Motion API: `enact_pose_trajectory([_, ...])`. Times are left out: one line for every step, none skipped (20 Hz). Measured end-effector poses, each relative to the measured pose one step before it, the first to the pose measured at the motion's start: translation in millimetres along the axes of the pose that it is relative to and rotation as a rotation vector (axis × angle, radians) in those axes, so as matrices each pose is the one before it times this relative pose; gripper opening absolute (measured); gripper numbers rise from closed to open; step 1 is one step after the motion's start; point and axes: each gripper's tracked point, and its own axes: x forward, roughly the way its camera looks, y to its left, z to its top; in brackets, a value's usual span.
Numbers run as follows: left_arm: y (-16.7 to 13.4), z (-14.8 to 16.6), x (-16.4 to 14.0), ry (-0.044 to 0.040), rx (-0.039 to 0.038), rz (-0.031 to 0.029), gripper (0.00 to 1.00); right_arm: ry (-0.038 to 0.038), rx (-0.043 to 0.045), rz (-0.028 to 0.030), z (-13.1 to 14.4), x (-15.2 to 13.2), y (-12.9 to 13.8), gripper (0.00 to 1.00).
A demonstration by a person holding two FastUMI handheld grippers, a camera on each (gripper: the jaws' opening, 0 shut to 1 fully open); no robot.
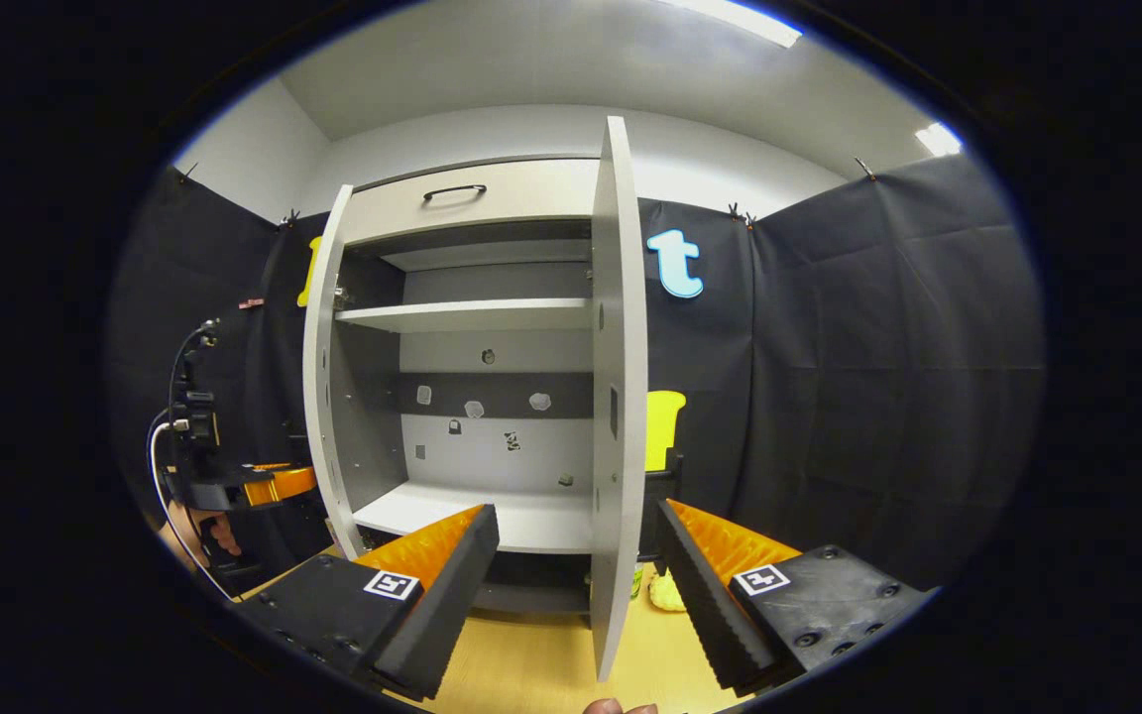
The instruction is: Open the right door of the double-door shoe cabinet with the right hand, and open the left door with the left hand.
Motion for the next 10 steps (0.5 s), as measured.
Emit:
enact_pose_trajectory([6.82,0.32,-5.29,-0.00086,-0.00224,0.00260,0.18,-0.00374,0.00237,-0.00393,1.74,-0.16,2.20,0.99])
enact_pose_trajectory([6.33,-0.38,-4.30,0.00202,-0.00094,0.00132,0.18,-0.00271,-0.00171,-0.00075,0.96,-0.11,2.96,0.99])
enact_pose_trajectory([5.25,0.18,-4.30,0.00357,-0.00124,0.00057,0.18,-0.00504,-0.00156,0.00211,1.95,0.01,4.07,0.99])
enact_pose_trajectory([5.38,-0.73,-3.32,0.00300,-0.00254,0.00289,0.19,-0.00475,-0.00230,0.00414,1.95,-0.22,4.34,0.99])
enact_pose_trajectory([6.78,0.67,-3.36,0.00237,-0.00233,0.00646,0.19,-0.00643,-0.00282,0.00313,1.54,-0.18,4.06,0.99])
enact_pose_trajectory([5.90,0.00,-3.51,0.00342,-0.00205,0.00722,0.18,-0.00345,-0.00361,0.00087,0.49,-0.39,4.33,0.99])
enact_pose_trajectory([5.38,0.48,-3.31,-0.00109,-0.00064,0.00594,0.17,0.00143,-0.00254,0.00206,-1.62,-0.44,3.46,0.99])
enact_pose_trajectory([5.02,0.22,-0.34,0.00018,0.00142,0.00153,0.17,0.00232,-0.00008,0.00105,-1.75,-1.56,2.71,0.99])
enact_pose_trajectory([3.52,0.55,-1.44,-0.00560,0.00250,-0.00081,0.17,0.00322,0.00030,0.00319,-0.96,0.84,2.52,0.99])
enact_pose_trajectory([4.04,0.45,-1.30,-0.00287,0.00309,-0.00022,0.18,0.00301,0.00126,0.00454,-0.89,0.07,3.19,0.99])
